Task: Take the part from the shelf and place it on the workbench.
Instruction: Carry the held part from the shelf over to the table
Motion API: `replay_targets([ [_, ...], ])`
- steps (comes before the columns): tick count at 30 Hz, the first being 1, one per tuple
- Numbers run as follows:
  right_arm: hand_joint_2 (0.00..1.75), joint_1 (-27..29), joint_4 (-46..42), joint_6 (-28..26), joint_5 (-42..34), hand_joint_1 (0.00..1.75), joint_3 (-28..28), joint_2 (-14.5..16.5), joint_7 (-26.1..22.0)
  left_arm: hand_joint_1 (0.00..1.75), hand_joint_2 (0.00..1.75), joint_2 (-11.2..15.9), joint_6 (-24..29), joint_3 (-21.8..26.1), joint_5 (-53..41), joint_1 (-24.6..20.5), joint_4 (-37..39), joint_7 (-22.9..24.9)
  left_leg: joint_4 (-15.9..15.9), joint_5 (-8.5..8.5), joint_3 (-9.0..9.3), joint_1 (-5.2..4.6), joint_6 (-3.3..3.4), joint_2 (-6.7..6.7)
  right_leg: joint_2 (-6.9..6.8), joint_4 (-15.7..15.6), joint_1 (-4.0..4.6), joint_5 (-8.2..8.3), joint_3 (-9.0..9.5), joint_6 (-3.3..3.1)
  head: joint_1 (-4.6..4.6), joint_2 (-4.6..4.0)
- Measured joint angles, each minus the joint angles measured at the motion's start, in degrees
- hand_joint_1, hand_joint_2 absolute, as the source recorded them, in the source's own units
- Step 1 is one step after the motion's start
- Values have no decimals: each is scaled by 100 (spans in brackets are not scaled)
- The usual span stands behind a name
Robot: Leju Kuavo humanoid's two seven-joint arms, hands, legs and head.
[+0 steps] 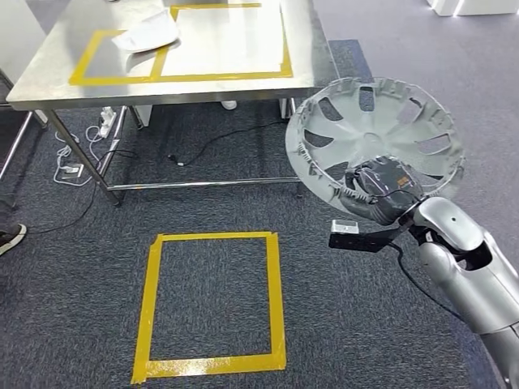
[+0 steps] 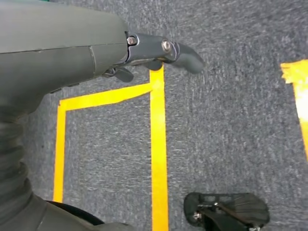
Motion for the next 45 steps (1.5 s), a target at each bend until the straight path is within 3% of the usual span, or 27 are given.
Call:
replay_targets([
  [2,175,-8,11,-1,-5,175,10,27,-8,0,175,-3,0,-1,9,12,0,1,-63,-4,20,6,58,-82,-41,-24,-3,-33,28,63,2,1],
  [4,175,-14,16,-2,-8,175,11,46,-16,0,175,-8,1,-1,15,9,0,2,-118,4,63,35,126,-156,192,182,-26,-173,-71,100,16,1],
  [6,175,-11,31,-2,-9,175,12,50,-23,0,175,-8,3,-1,19,-14,0,3,-133,-5,86,49,180,-227,487,849,-37,-459,-438,113,45,0],
  [7,175,-6,42,-2,-9,175,15,50,-27,0,175,-6,3,-1,20,-24,0,3,-131,-15,94,47,200,-264,546,1250,-32,-586,-678,118,59,0],
  [8,175,1,53,-2,-8,175,19,50,-26,0,175,-10,3,-1,19,-28,0,4,-129,-28,107,44,209,-302,565,1528,-27,-624,-874,122,61,0],
  [9,175,6,64,-4,-8,175,22,51,-27,0,175,-15,3,-1,19,-29,0,4,-126,-45,129,41,214,-340,571,1606,-22,-539,-980,119,61,0],
  [10,175,8,72,-9,-9,175,25,51,-26,0,175,-19,5,-1,18,-28,0,6,-122,-65,157,41,212,-373,571,1451,-20,-346,-967,110,62,-1],
  [12,175,9,80,-42,-14,175,27,52,-22,0,175,-23,14,-1,20,-27,0,14,-104,-123,218,36,184,-431,569,698,-17,147,-686,81,60,-1],
  [14,175,15,89,-97,-18,175,29,59,-15,0,175,-23,21,-1,22,-25,0,23,-71,-157,218,22,135,-470,575,136,-6,344,-430,44,53,0],
  [17,175,43,101,-150,-17,175,24,73,-8,0,175,-19,21,-1,22,-8,0,25,-81,-160,197,14,69,-486,582,22,-9,322,-365,-13,51,1],
  [19,175,62,102,-170,-19,175,9,80,-6,0,175,-12,21,-1,22,-7,0,12,60,-281,157,13,12,-478,571,-32,-43,325,-312,-60,34,1],
  [22,175,100,104,-203,-29,175,-3,91,-7,0,175,-11,20,-1,21,-6,0,-23,1034,-749,-291,69,-87,-465,553,-62,-59,311,-257,-115,7,1],
  [23,175,119,104,-218,-30,175,-3,92,-8,0,175,-12,20,-1,22,-4,0,-38,1352,-841,-457,93,-111,-464,552,-61,-60,304,-251,-118,7,1],
  [24,175,140,104,-231,-30,175,-5,93,-10,0,175,-13,20,-1,22,-2,0,-50,1488,-822,-540,113,-130,-462,554,-61,-62,297,-242,-118,7,1],
  [25,175,158,104,-240,-30,175,-8,93,-16,0,175,-13,21,-1,22,-1,0,-57,1394,-688,-515,133,-144,-461,558,-60,-67,286,-228,-112,6,1],
  [28,175,186,102,-251,-26,175,-17,94,-47,0,175,-9,22,-4,22,-6,0,-62,353,-95,-63,166,-150,-456,576,-58,-72,242,-169,-61,5,1],
  [30,175,189,102,-275,10,175,-19,93,-79,0,175,-8,21,-7,26,-17,0,-63,-39,-32,107,149,-111,-459,580,-56,-62,230,-171,5,5,1],
  [34,175,188,101,-320,80,175,-20,94,-115,0,175,-7,18,-12,40,-8,1,-62,-144,-50,159,140,50,-519,537,-7,-80,146,-193,137,9,0],
  [36,175,187,100,-330,88,175,-25,93,-115,0,175,-4,17,-17,55,-10,2,-62,-175,-35,191,153,113,-569,551,511,-77,-135,-443,146,30,0],
  [38,175,209,101,-332,90,175,-24,93,-115,0,175,-8,15,-21,71,-10,1,-62,-172,-39,192,135,140,-634,563,1305,-67,-439,-852,147,45,0],
  [39,175,225,102,-332,91,175,-23,94,-117,0,175,-14,14,-23,73,-9,1,-62,-170,-40,195,124,145,-675,567,1544,-63,-473,-992,146,46,0],
  [40,175,236,102,-332,91,175,-22,95,-121,0,175,-19,14,-24,73,-9,0,-62,-168,-42,202,116,148,-725,574,1538,-61,-381,-1017,137,47,1],
  [41,175,242,102,-332,91,175,-22,95,-125,0,175,-21,13,-25,73,-10,0,-62,-167,-45,211,111,147,-782,595,1303,-60,-192,-926,121,46,1],
  [43,175,244,103,-332,91,175,-24,93,-130,0,175,-24,13,-28,75,-19,0,-62,-154,-55,213,103,132,-905,817,485,-75,202,-541,79,44,1],
  [45,175,248,104,-332,91,175,-26,91,-130,0,175,-24,13,-31,80,-22,0,-62,-134,-51,172,116,86,-1024,1031,-13,-85,317,-283,56,41,1],
])
